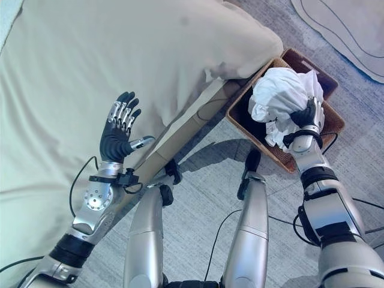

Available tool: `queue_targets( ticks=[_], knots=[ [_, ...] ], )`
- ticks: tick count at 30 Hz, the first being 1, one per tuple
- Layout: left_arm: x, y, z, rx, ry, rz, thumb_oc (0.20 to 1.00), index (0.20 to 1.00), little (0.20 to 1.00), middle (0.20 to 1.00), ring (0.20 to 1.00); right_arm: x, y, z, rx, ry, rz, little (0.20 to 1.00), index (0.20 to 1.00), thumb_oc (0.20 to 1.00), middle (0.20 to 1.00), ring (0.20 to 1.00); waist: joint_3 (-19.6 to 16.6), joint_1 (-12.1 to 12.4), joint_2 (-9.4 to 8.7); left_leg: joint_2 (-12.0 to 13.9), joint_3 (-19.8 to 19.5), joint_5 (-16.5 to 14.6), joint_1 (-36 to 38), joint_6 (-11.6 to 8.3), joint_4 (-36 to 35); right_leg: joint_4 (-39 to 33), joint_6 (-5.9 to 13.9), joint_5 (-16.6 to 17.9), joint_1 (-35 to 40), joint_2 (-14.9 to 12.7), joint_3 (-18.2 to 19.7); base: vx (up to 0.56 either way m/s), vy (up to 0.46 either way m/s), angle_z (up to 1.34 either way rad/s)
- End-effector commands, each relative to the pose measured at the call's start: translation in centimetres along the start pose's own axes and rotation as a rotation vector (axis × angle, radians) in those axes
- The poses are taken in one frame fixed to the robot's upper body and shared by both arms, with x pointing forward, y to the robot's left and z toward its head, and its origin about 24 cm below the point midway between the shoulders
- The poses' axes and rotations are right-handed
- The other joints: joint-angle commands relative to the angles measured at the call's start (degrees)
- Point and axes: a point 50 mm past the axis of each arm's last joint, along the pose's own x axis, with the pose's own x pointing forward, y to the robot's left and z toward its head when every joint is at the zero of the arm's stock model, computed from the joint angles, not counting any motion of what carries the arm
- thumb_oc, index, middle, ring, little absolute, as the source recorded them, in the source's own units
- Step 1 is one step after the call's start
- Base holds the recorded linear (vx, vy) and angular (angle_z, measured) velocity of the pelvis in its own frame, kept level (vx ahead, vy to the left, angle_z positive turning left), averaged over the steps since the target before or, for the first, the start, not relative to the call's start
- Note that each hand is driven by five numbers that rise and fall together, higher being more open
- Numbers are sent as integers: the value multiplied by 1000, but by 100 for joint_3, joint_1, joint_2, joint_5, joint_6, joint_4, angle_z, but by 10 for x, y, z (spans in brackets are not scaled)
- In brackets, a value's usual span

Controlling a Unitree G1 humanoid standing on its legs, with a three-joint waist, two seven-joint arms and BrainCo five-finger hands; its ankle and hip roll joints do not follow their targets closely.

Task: Pick up clothes into the bucket

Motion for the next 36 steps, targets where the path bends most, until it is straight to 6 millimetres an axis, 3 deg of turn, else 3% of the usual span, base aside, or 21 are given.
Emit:
queue_targets(
  ticks=[1,8,14,15,16,17,26,31,36],
  knots=[
    [-3,-4,21,-54,-103,-3,1000,1000,1000,1000,1000,9,-28,-5,-97,-7,-52,200,200,200,200,200,-295,-27,304,-47,-297,-769,-377,-19,836,-245,83,217,-84,220,224,-4,10,4],
    [-6,-4,25,-47,-108,-18,1000,1000,1000,1000,1000,21,-63,8,-133,-41,-152,200,200,200,200,200,-384,60,407,-118,-314,-769,-720,19,976,-27,71,169,-447,195,314,0,6,2],
    [-6,-5,24,-52,-100,-31,1000,1000,1000,1000,1000,25,-72,17,-192,-79,-179,200,200,200,200,200,-466,82,406,-147,-342,-769,-822,25,1016,44,57,126,-553,180,326,5,-5,3],
    [-6,-4,24,-52,-98,-30,1000,1000,1000,1000,1000,25,-73,19,-190,-77,-190,272,272,272,272,272,-479,90,405,-152,-340,-767,-832,27,1014,54,53,122,-561,186,324,0,0,0],
    [-6,-4,24,-51,-96,-25,1000,1000,1000,1000,1000,26,-74,18,-187,-66,-199,837,837,837,837,837,-493,95,404,-153,-343,-769,-841,29,1014,55,52,123,-574,186,323,0,0,0],
    [-6,-4,24,-51,-96,-25,1000,1000,1000,1000,1000,26,-74,19,-186,-66,-199,1000,1000,1000,1000,1000,-495,94,403,-153,-343,-769,-845,29,1014,56,52,123,-578,186,323,0,0,0],
    [-5,1,24,-38,-90,-1,1000,1000,1000,1000,1000,22,-66,-1,-203,45,-161,1000,1000,1000,1000,1000,-541,93,373,-172,-362,-802,-867,46,1024,91,30,56,-586,206,335,3,0,0],
    [-5,4,24,-27,-94,9,1000,1000,1000,1000,1000,18,-60,-11,-123,85,-149,1000,1000,1000,1000,1000,-583,81,343,-185,-371,-816,-738,52,978,51,26,33,-464,205,318,0,0,0],
    [-3,7,19,-32,-80,28,1000,1000,1000,1000,1000,17,-53,-6,-5,58,-144,1000,1000,1000,1000,1000,-623,56,269,-168,-357,-771,-388,48,748,-161,46,65,-110,212,223,4,-3,1]
  ],
)
